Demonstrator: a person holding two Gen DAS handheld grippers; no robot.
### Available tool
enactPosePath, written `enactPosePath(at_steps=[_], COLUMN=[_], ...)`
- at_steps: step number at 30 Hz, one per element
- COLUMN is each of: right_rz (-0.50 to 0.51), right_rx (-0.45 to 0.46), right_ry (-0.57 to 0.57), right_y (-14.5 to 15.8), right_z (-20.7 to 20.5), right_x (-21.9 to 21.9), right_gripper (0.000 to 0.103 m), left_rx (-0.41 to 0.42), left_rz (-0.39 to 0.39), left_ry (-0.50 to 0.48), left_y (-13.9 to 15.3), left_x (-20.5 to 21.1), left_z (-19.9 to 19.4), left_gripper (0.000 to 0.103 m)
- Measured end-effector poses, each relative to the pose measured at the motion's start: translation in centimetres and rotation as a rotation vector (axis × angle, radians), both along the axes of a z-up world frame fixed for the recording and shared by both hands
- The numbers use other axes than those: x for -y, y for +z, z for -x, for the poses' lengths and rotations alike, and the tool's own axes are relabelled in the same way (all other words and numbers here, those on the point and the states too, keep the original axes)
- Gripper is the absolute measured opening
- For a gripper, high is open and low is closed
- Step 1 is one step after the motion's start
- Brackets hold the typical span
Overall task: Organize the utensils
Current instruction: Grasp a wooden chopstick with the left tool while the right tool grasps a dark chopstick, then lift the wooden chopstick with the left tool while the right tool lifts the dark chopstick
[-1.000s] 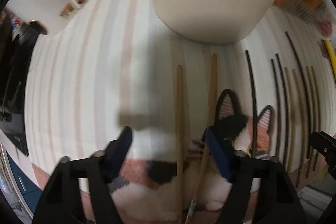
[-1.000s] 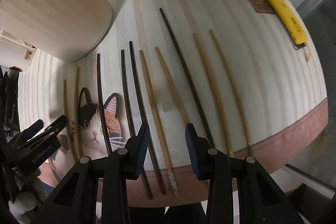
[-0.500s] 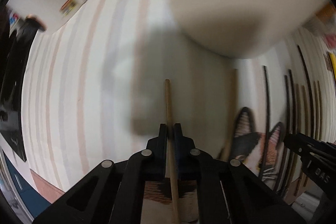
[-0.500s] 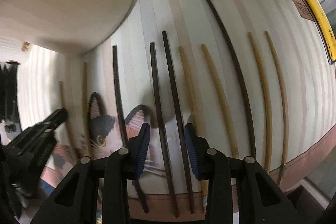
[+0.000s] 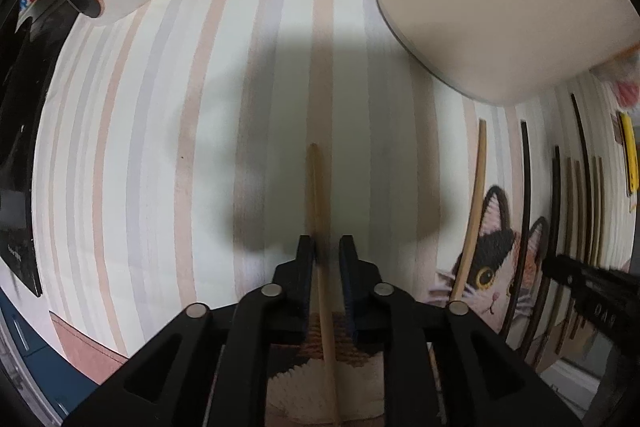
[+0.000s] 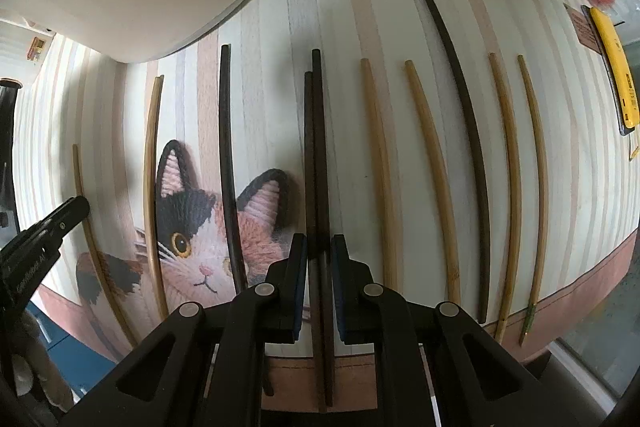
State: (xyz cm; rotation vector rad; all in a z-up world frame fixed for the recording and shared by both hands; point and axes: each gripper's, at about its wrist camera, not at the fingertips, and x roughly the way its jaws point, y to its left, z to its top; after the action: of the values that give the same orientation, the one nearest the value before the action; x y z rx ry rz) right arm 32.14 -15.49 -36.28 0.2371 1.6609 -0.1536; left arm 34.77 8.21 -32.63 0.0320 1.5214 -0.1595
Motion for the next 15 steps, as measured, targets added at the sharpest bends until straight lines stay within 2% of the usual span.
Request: enactPosePath(at_steps=[3,5,8,10,12,15], right_rz=[-0.013,-0.013,0.030,-0.005,-0.092,-0.101], right_rx=[-0.042,-0.046,-0.049,-0.047,-0.046,-0.038], right_ry=[0.008,0.021,0.015,-0.023,-0.079,-0.104], right_y=[-0.7,-0.8,-0.3,-0.5,-0.3,0.0], right_z=[-1.6,-2.1,-2.8,-3.4,-3.3,-3.4], right_x=[0.3,0.1,1.7,4.2,5.3,6.0], right_gripper=[0.013,0.013,0.013,0.013,0.013,0.014], left_rx=[-0.004,0.004,0.008,0.008,0.003,0.002], left_rz=[-0.010,-0.017,-0.008,0.009,0.023,0.035], left_ry=[-0.012,-0.011,-0.008,-0.003,0.003,0.009], left_y=[0.1,-0.9,-1.5,-1.5,-1.5,-1.7], left_x=[0.3,2.1,2.3,2.1,2.5,1.5], left_z=[0.4,1.7,2.2,1.9,1.2,1.3], left_gripper=[0.017,0.017,0.017,0.017,0.017,0.017])
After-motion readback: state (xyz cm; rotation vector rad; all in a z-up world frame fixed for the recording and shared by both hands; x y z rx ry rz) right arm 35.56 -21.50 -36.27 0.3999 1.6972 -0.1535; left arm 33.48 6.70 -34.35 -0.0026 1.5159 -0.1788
